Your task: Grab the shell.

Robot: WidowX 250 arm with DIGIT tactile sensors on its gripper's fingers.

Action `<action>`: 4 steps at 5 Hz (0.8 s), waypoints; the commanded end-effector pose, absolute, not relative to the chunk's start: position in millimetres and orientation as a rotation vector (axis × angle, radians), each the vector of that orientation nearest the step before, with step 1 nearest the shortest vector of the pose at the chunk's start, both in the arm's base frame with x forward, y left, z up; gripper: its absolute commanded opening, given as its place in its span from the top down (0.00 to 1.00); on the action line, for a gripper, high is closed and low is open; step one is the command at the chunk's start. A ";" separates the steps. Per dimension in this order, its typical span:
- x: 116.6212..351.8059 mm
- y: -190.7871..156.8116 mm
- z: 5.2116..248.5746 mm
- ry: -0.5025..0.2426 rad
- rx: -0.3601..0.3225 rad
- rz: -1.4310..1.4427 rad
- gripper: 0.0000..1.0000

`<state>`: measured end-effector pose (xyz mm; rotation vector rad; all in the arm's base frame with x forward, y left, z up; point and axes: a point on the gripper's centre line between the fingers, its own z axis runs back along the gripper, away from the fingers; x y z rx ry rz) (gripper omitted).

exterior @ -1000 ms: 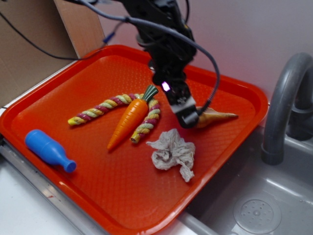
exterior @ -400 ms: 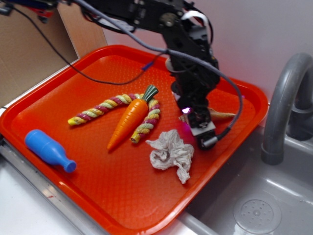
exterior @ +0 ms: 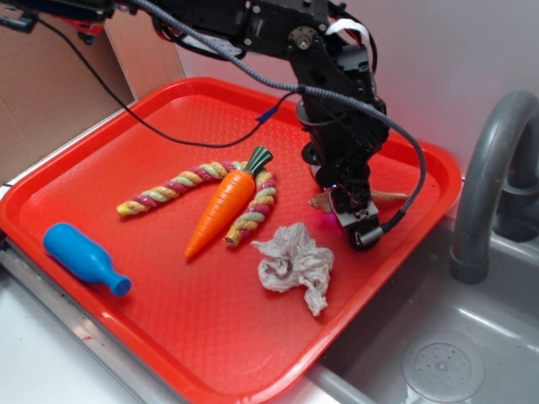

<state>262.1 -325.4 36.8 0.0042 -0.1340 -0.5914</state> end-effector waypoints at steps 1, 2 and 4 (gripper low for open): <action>227.4 -294.6 123.9 -0.118 -0.127 -0.363 1.00; 217.9 -268.8 151.2 -0.130 -0.151 -0.231 1.00; 180.0 -194.1 225.7 -0.192 -0.172 0.044 1.00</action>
